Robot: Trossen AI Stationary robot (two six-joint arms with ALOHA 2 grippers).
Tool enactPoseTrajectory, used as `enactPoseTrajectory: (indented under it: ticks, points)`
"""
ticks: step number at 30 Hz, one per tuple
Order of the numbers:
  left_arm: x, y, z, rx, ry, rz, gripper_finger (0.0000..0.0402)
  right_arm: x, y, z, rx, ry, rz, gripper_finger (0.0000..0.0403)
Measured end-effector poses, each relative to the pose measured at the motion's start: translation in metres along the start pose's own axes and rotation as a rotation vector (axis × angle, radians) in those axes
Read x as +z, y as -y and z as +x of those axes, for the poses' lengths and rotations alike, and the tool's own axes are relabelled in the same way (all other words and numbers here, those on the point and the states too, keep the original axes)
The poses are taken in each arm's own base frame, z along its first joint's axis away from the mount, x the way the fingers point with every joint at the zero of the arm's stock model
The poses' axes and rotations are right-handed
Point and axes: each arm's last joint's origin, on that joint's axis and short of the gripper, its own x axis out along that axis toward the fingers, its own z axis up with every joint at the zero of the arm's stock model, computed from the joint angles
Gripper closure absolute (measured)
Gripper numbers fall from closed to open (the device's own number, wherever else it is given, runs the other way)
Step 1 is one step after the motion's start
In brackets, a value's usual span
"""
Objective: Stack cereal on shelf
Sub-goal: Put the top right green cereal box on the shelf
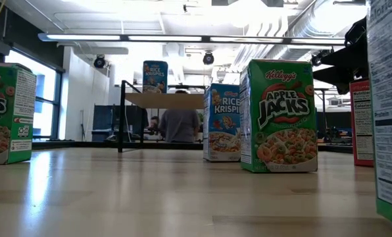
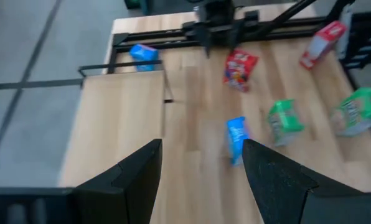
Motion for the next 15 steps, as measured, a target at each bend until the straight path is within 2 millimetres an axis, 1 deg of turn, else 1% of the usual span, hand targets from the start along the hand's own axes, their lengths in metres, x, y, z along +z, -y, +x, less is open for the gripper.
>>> enactPoseTrajectory:
  ticks: [6,9,15]
  points:
    - [0.011,0.02,0.01,-0.051,0.039,-0.074,0.0188,0.0,0.0,0.0,0.0,-0.001,0.0,0.0164]
    - [0.016,0.025,0.017,-0.044,0.049,-0.116,0.0188,0.0,0.0,0.0,0.0,0.0,0.0,0.0164]
    - [0.019,0.033,0.031,0.077,0.016,-0.238,0.0188,0.0,0.0,0.0,0.0,0.0,0.0,0.0164]
